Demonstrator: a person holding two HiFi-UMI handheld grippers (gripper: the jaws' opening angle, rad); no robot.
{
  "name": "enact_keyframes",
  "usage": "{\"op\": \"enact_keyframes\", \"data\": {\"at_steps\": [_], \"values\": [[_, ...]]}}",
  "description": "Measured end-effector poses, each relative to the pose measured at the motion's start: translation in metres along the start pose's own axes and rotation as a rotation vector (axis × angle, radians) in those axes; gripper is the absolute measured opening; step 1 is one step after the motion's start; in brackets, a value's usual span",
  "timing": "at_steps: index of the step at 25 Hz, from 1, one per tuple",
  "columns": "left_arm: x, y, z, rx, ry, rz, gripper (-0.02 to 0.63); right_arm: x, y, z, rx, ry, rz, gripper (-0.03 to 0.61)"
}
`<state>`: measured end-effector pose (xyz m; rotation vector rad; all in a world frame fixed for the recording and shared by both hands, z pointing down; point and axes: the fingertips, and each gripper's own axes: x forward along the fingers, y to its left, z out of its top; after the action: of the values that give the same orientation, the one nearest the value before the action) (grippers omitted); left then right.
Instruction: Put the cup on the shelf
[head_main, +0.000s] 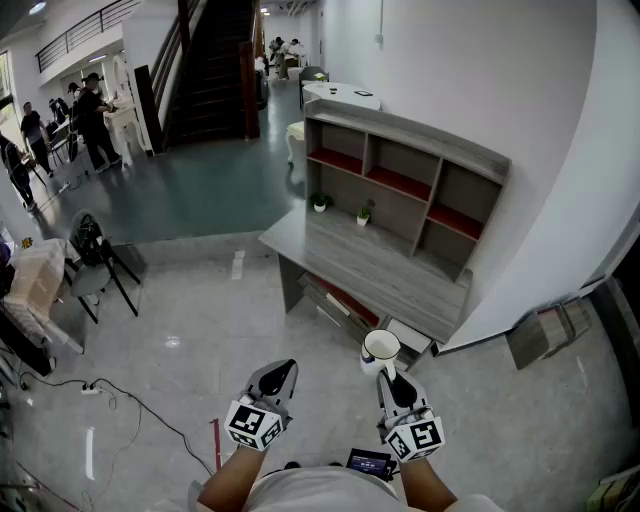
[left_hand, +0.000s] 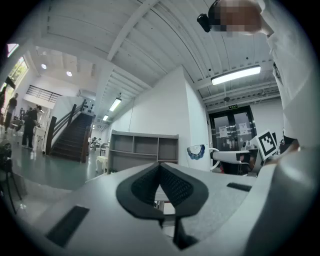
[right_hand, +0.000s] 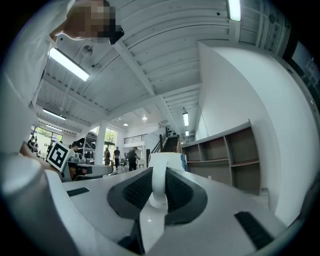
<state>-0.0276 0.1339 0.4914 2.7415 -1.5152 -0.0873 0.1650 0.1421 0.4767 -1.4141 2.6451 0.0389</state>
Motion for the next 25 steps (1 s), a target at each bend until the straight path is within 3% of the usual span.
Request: {"op": "enact_keyframes", "data": {"at_steps": [9, 25], "values": [[-0.034, 0.012, 0.002, -0.027, -0.007, 0.023, 0.009, -0.001, 0.024, 0.003, 0.010, -0.009, 0.011, 0.080], [-0.046, -0.003, -0.018, -0.069, 0.023, 0.031, 0.009, -0.034, 0.010, 0.007, 0.029, 0.008, 0.013, 0.080]]}}
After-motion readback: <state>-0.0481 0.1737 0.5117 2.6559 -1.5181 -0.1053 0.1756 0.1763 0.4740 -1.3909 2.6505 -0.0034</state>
